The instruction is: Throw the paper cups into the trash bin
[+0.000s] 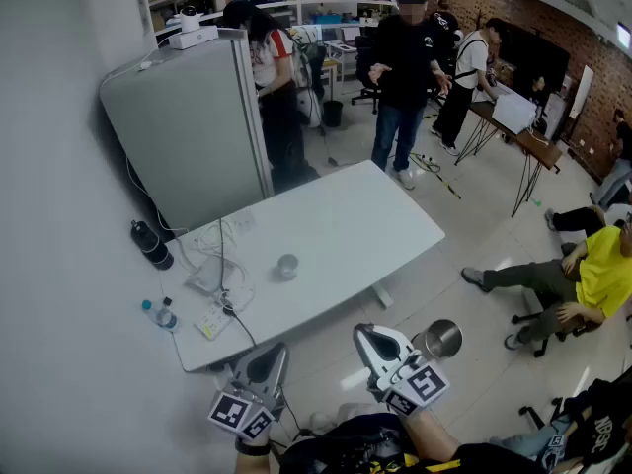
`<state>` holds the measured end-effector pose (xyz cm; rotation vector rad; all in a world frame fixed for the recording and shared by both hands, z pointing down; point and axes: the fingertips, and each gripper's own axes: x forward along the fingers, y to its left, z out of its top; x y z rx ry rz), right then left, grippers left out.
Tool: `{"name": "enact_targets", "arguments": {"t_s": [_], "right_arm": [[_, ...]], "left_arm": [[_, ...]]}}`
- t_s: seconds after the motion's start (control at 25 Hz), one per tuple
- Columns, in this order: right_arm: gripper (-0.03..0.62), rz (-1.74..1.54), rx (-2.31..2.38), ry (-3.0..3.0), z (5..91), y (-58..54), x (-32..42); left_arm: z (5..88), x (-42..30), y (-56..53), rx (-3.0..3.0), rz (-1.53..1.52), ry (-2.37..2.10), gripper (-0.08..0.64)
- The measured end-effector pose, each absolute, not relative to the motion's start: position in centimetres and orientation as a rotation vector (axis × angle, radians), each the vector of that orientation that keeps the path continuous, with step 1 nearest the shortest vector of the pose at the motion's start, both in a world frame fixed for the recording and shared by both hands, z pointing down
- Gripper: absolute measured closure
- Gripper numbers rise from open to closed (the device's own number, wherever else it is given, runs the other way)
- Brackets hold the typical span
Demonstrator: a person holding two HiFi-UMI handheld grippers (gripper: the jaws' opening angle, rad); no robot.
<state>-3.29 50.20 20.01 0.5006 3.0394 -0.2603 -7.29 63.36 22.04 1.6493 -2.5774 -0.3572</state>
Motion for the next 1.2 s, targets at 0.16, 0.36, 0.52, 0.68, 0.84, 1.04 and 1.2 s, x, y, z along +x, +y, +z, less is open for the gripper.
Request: {"name": "enact_targets", "arguments": {"t_s": [0.16,0.36,0.52,0.68,0.84,1.04,1.2], "right_arm": [[0.588,-0.288,0.527,3.045,20.2,50.7,-4.3],[0.588,-0.324,0.547,3.043,20.8,50.7,-7.2],[0.587,-0.333,0.568,3.043,21.6,49.5,-10.9],[0.586,-0.37,0.609,3.036,22.6,47.8,-16.0],[0.588,-0.385,0.658,3.02,22.5,45.3,-22.0],[0.586,-0.361,0.729,2.978,21.0,42.4,-28.7],[0.586,-0.329,0.784,2.959,20.3,41.3,-32.6]], "left_arm": [[22.3,-8.3,63.7,1.631,-0.357,-2.567,0.546],[22.7,-10.9,63.8,1.618,-0.357,-2.573,0.546],[23.4,-14.3,63.4,1.581,-0.353,-2.584,0.546],[24.4,-19.1,62.0,1.535,-0.343,-2.597,0.546],[24.4,-24.7,59.4,1.509,-0.358,-2.609,0.546],[22.6,-31.3,57.1,1.472,-0.345,-2.669,0.546],[22.3,-34.4,55.9,1.445,-0.34,-2.683,0.546]]}}
